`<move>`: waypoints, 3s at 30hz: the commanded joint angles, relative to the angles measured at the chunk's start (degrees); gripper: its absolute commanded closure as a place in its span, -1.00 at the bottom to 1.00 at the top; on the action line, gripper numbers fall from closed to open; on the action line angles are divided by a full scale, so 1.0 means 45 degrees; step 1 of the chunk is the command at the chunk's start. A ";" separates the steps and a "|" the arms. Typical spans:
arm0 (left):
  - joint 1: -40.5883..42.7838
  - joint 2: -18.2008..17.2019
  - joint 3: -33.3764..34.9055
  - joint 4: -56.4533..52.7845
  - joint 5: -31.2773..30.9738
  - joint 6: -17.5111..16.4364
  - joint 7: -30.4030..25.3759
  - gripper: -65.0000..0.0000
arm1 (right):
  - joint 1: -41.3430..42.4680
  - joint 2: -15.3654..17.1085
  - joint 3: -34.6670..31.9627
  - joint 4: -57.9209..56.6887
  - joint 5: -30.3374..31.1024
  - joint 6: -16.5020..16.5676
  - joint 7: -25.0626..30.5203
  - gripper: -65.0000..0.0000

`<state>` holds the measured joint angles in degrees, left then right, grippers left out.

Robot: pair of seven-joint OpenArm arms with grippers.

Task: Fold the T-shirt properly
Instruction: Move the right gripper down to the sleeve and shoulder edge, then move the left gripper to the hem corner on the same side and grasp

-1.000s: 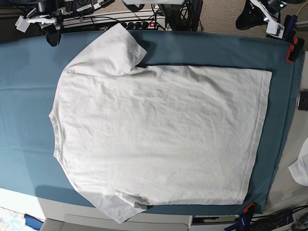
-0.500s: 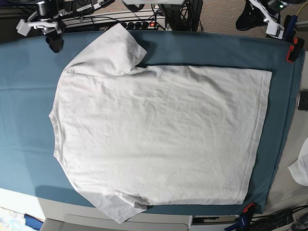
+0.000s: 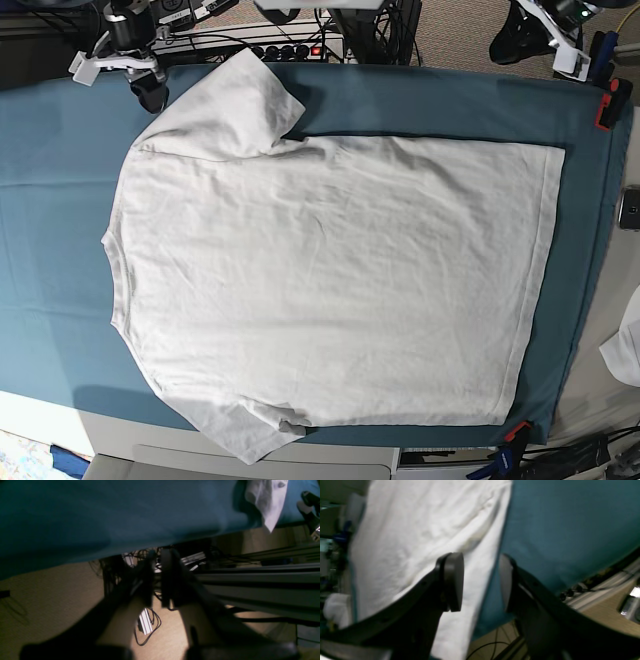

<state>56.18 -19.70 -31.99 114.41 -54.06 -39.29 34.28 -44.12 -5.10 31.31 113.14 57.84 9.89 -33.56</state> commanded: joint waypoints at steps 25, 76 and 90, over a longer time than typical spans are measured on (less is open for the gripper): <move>-0.0039 -0.0112 -0.0087 0.0160 -0.0277 -0.0158 -0.0185 0.78 | 0.0879 0.0044 -0.0039 -0.2929 0.1710 0.1719 -0.0918 0.27; -0.7786 -0.3002 -0.0097 -0.5634 0.0228 0.4114 0.1719 -0.02 | 0.0879 0.0287 -0.1792 -0.2929 -0.1438 0.1715 -0.0641 1.00; -0.8009 -0.3128 -0.0087 -0.7082 -0.1423 0.3745 0.2652 -0.02 | 0.0884 0.0282 -0.1792 -0.2929 -0.1443 0.1715 -0.0641 1.00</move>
<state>20.14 -32.49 -31.94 82.04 -59.55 -22.11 45.71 -39.35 -3.97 23.22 100.14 54.46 19.79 -34.22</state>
